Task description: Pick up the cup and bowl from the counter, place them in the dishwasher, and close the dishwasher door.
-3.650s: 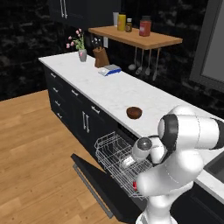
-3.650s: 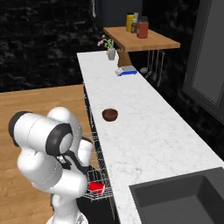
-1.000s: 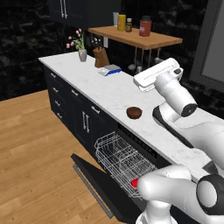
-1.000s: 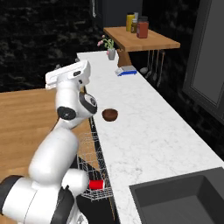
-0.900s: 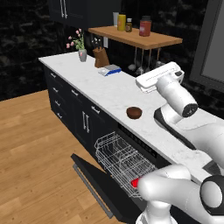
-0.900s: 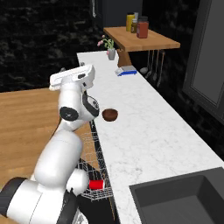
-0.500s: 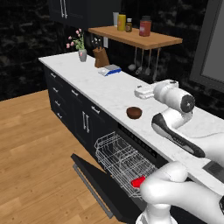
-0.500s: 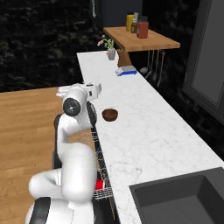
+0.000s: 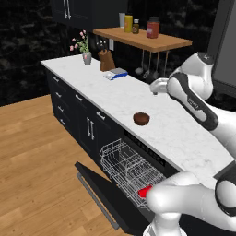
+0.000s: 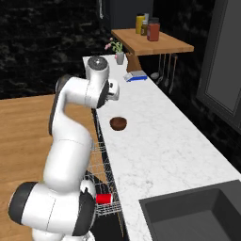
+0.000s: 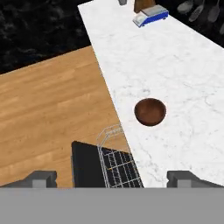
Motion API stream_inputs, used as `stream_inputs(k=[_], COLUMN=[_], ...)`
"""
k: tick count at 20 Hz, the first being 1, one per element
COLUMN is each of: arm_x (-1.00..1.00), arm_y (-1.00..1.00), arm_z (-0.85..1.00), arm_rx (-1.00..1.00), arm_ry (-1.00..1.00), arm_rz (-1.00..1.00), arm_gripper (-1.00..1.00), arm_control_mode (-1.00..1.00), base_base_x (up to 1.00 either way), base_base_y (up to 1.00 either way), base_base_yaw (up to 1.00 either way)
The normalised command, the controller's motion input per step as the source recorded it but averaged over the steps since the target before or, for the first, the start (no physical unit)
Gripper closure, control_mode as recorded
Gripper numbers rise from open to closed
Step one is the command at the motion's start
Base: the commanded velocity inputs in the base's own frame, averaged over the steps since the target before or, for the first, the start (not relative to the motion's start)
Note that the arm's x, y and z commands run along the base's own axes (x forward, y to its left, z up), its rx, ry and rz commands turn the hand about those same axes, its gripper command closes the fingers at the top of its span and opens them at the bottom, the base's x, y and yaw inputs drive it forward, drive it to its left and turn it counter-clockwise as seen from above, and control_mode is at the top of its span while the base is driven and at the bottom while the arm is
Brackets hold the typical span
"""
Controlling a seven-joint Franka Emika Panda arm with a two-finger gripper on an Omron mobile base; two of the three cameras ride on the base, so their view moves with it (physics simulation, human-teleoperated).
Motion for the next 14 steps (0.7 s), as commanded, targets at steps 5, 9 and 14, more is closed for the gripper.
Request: stream_inputs(k=[5,9,14], arm_x=[0.0,0.14,0.19], arm_y=[0.32,0.32,0.16], arm_z=[-0.88,-0.77,-0.58], arm_rx=[-0.13,-0.23,-0.23], arm_ry=[0.45,0.25,0.15], arm_rz=[0.0,0.0,0.0], arm_gripper=[-1.0,-1.0,-1.0], arm_control_mode=[-1.0,-1.0,-1.0], base_base_x=[0.0,0.0,0.0], base_base_y=[0.0,0.0,0.0], base_base_yaw=[0.0,0.0,0.0])
